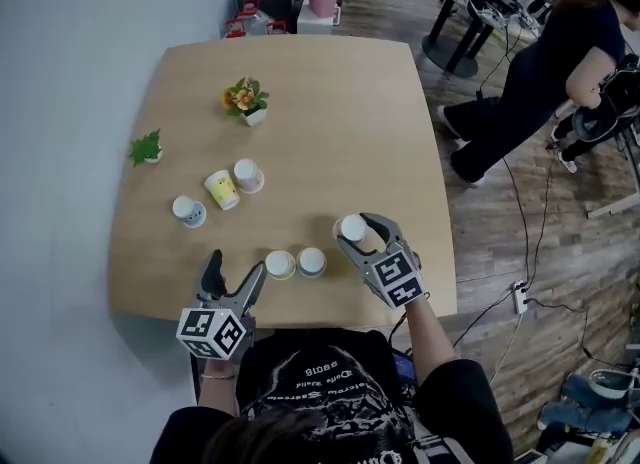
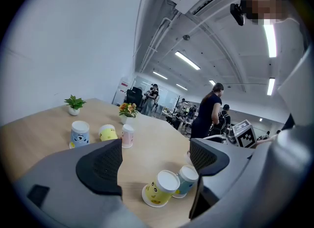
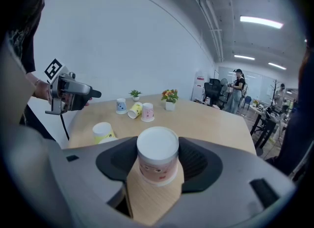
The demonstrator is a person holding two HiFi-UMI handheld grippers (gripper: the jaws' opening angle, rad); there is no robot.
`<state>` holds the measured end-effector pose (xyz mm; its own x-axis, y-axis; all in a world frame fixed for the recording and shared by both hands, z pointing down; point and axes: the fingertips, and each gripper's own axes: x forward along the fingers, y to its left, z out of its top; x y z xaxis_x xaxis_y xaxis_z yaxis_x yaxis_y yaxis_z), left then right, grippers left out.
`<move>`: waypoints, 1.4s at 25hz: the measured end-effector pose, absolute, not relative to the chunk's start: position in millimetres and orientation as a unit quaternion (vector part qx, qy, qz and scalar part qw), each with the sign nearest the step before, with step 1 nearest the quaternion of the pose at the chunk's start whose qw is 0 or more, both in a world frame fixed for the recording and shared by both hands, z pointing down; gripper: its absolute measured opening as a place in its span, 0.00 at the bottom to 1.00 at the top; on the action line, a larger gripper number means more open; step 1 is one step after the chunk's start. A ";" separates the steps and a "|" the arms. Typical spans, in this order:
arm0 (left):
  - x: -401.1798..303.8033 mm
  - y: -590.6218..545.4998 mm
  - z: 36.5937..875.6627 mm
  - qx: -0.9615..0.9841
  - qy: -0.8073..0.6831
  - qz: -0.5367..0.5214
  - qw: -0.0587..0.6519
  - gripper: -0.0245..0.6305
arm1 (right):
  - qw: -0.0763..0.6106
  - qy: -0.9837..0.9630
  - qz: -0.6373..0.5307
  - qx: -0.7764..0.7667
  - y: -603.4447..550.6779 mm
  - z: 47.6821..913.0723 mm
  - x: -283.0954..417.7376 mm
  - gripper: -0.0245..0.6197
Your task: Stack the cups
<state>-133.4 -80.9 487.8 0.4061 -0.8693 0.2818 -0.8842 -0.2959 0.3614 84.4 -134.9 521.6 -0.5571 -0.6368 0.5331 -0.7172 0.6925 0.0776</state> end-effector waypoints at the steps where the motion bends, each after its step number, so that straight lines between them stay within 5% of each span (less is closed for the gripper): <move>1: -131.7 -81.8 487.5 0.806 -0.543 0.016 0.234 0.71 | 0.270 -0.878 0.076 0.387 -131.3 522.7 86.2 0.45; 35: -153.0 -68.8 505.8 0.775 -0.582 0.027 0.246 0.71 | 0.318 -0.884 0.108 0.324 -81.0 589.7 69.8 0.45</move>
